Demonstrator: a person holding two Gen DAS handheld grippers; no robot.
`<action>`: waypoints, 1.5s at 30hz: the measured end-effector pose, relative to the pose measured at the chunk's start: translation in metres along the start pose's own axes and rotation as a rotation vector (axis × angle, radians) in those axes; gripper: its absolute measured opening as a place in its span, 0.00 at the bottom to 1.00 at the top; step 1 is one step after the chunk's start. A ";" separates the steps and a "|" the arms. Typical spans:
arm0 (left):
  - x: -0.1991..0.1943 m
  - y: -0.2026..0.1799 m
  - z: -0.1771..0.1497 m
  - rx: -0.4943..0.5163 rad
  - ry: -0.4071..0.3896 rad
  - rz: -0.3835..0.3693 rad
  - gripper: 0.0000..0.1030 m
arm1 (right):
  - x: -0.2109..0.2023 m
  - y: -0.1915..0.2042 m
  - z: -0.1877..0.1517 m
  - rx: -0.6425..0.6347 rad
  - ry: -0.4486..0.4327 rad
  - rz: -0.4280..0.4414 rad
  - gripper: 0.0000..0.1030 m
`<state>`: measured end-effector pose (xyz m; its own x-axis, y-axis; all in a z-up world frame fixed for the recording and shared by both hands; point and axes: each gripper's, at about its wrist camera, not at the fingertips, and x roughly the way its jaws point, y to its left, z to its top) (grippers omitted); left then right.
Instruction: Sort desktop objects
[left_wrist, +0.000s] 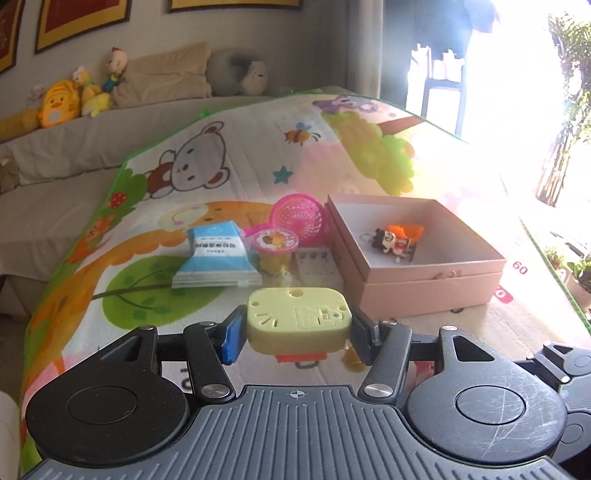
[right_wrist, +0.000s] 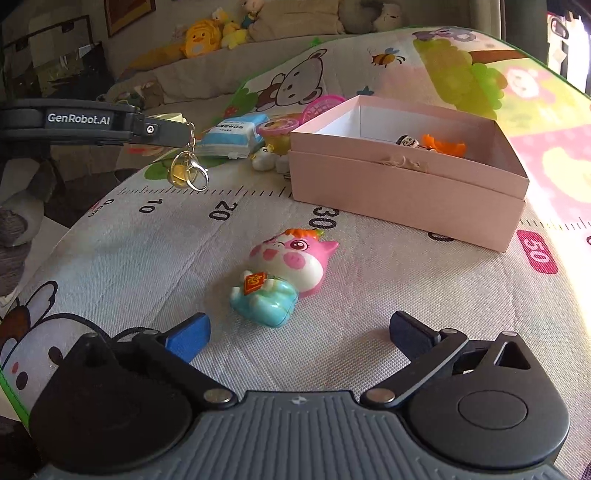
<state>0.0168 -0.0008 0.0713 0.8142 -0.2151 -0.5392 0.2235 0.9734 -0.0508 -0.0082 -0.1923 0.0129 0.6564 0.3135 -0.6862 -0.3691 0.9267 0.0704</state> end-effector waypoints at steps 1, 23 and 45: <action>0.000 -0.002 -0.005 0.002 0.012 -0.001 0.60 | 0.000 0.002 -0.001 -0.014 0.001 -0.006 1.00; -0.009 0.031 -0.076 -0.072 0.125 0.224 0.83 | -0.001 0.010 -0.004 -0.047 -0.013 -0.060 1.00; -0.013 0.036 -0.079 -0.088 0.140 0.229 0.93 | 0.011 0.013 0.031 -0.002 0.005 -0.082 0.62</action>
<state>-0.0285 0.0433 0.0099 0.7547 0.0184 -0.6558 -0.0099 0.9998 0.0166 0.0145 -0.1708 0.0285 0.6813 0.2357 -0.6930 -0.3158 0.9488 0.0122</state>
